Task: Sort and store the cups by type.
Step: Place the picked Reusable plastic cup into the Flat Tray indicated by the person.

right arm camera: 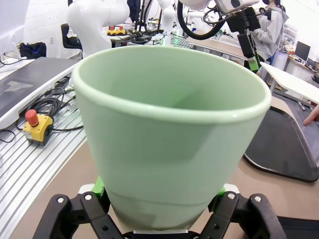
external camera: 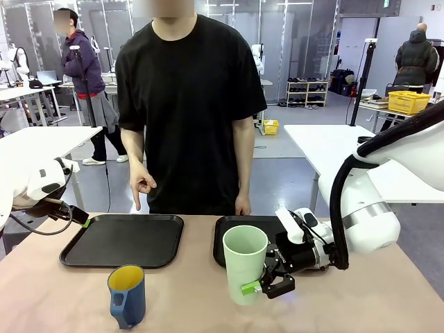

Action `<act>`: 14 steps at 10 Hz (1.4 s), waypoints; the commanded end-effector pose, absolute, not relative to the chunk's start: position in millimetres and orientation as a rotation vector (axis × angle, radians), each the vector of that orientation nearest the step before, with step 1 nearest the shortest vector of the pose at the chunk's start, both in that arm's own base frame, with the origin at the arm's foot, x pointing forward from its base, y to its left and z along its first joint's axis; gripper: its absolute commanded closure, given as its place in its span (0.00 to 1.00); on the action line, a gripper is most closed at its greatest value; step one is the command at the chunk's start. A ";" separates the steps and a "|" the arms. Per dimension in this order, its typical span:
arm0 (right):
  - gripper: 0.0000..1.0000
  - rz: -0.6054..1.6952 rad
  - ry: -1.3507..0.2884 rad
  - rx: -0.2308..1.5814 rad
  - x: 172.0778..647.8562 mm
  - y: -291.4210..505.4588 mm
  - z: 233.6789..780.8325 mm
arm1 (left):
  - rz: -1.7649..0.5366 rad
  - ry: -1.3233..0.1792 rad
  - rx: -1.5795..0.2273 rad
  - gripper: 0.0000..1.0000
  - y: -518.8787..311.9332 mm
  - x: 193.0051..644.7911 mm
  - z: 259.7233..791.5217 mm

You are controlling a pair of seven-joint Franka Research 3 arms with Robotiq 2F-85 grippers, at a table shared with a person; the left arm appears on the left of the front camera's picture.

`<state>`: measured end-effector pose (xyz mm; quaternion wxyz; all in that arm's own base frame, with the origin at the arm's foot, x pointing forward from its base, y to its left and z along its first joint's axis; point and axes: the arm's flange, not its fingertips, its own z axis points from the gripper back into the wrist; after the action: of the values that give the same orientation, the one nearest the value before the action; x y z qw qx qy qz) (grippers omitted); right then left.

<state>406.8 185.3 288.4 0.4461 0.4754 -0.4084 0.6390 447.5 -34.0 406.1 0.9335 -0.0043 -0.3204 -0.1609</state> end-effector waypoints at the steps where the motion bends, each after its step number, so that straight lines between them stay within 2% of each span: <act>1: 0.16 1.561 -1.048 1.160 428.6 211.1 300.8 | -0.332 -0.656 -0.004 0.00 -33.0 447.6 406.5; 5: 0.16 1.554 -0.966 1.200 495.6 278.0 329.1 | -0.332 -0.656 -0.004 0.00 -33.0 447.6 406.5; 9: 0.16 1.535 -0.952 1.253 560.6 361.9 345.9 | -0.332 -0.656 -0.004 0.00 -33.0 447.6 406.5; 14: 0.16 1.410 -1.051 1.237 594.0 458.1 326.3 | -0.332 -0.656 -0.004 0.00 -33.0 447.6 406.5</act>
<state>582.2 441.9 326.8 0.4605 0.4988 -0.4195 0.6027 447.3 -34.0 405.8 0.9336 -0.0043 -0.3201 -0.1610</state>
